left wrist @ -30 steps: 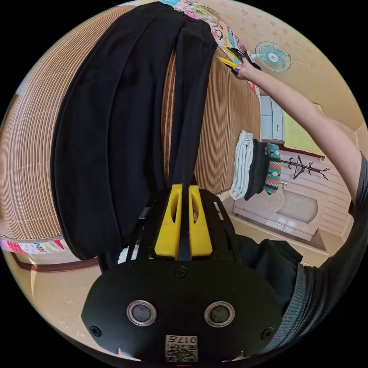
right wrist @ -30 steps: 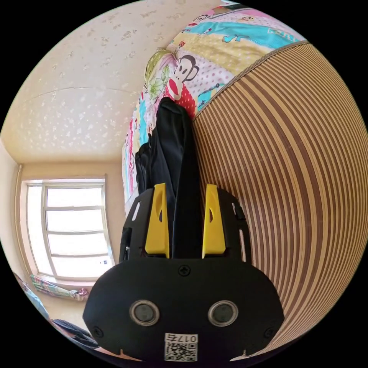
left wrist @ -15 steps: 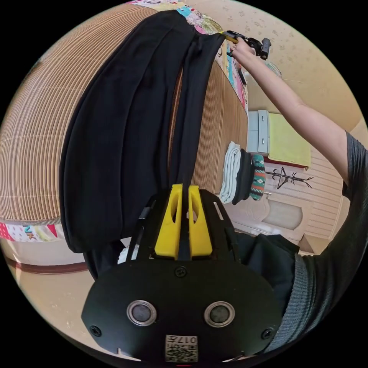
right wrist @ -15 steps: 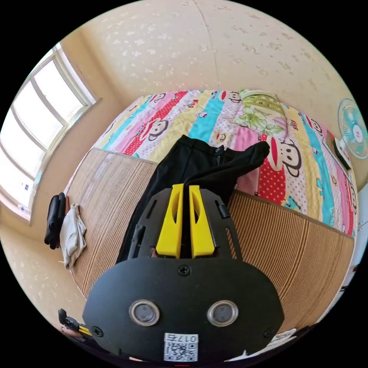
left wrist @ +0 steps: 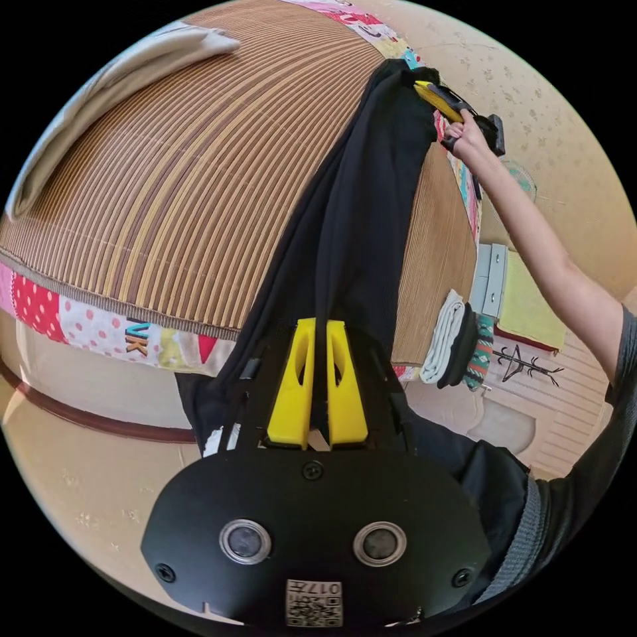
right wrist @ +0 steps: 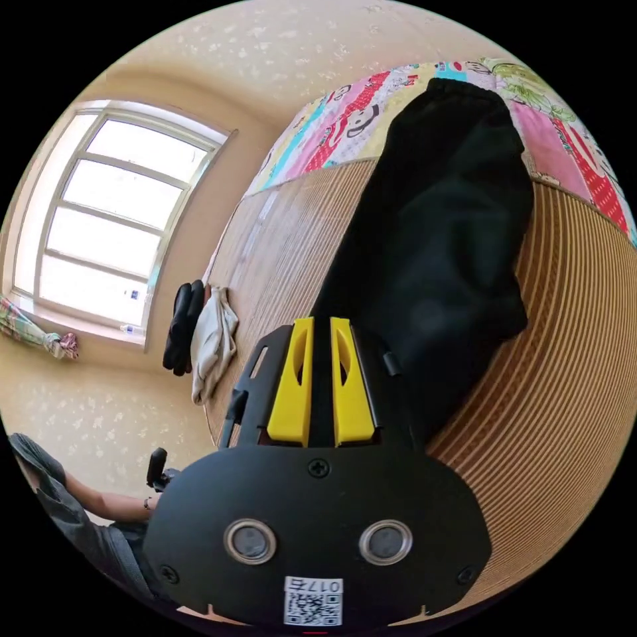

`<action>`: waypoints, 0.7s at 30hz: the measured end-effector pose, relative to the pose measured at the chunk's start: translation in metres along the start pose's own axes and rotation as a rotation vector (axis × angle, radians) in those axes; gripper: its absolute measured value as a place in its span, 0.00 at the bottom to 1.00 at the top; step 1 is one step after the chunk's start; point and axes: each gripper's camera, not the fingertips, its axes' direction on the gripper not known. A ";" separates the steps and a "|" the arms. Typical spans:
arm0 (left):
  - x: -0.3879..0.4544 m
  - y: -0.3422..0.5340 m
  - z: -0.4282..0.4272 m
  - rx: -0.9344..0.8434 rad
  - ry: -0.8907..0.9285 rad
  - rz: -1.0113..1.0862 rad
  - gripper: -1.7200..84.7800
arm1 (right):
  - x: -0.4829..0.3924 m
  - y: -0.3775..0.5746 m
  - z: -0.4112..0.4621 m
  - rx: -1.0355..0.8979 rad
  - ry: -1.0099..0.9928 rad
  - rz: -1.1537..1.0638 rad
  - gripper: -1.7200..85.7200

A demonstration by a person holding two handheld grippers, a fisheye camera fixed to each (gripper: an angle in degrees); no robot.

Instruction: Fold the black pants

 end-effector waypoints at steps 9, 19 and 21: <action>0.030 -0.005 -0.016 -0.143 -0.007 0.136 0.03 | 0.004 0.238 0.031 -0.173 -0.125 0.346 0.13; 0.047 -0.014 -0.035 -0.276 -0.031 0.238 0.03 | -0.024 0.291 0.055 -0.263 -0.089 0.481 0.06; 0.053 -0.017 -0.046 -0.297 0.038 0.255 0.03 | -0.023 0.288 0.044 -0.201 -0.009 0.479 0.08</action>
